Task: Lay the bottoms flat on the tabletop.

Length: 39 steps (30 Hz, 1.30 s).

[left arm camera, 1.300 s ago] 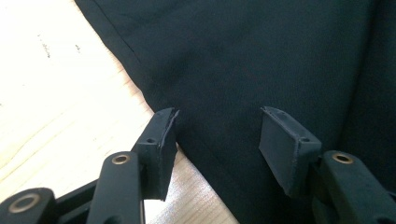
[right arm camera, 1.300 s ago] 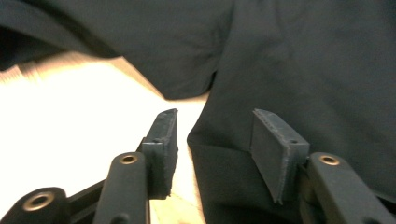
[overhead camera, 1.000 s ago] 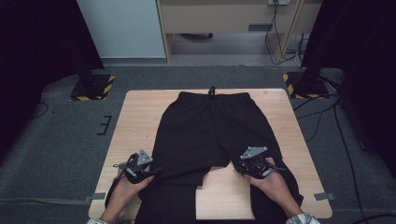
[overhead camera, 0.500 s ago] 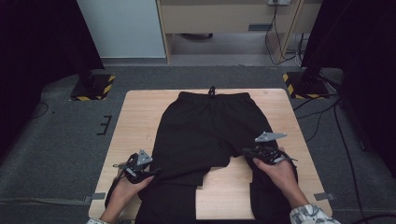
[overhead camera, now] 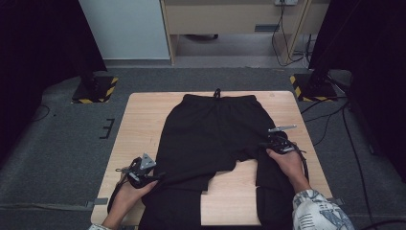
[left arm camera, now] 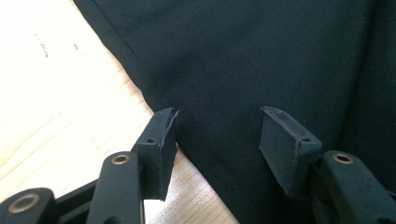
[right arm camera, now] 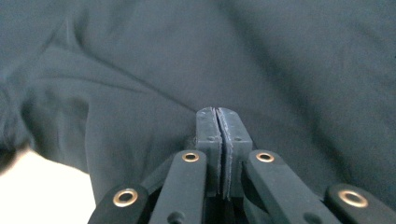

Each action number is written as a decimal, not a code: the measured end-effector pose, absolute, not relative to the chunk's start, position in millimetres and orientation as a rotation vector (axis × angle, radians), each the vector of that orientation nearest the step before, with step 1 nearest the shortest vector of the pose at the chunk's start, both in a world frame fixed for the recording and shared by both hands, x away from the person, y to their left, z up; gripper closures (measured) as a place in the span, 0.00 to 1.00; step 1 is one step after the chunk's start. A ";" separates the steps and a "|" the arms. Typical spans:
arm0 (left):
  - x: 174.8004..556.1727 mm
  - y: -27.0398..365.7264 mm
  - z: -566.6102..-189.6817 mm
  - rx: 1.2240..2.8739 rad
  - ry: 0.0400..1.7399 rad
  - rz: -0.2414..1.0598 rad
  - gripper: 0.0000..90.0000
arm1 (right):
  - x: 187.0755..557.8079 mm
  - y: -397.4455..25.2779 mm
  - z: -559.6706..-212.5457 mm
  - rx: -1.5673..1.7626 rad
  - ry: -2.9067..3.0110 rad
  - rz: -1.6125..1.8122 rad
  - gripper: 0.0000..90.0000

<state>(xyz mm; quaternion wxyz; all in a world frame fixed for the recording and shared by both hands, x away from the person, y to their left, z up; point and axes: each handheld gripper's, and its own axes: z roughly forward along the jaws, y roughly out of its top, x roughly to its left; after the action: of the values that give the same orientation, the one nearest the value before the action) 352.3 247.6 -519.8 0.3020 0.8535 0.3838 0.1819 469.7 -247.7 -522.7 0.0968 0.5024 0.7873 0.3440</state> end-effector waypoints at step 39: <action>351.8 246.9 -519.7 2.266 1.014 0.483 0.49 | 421.8 -188.0 -519.5 0.987 2.533 0.894 0.89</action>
<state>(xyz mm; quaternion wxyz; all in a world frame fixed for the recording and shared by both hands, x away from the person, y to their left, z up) 351.8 246.9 -519.7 0.3014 0.8543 0.3823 0.1822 421.8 -188.0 -519.5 0.1396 0.3415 0.8764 0.3093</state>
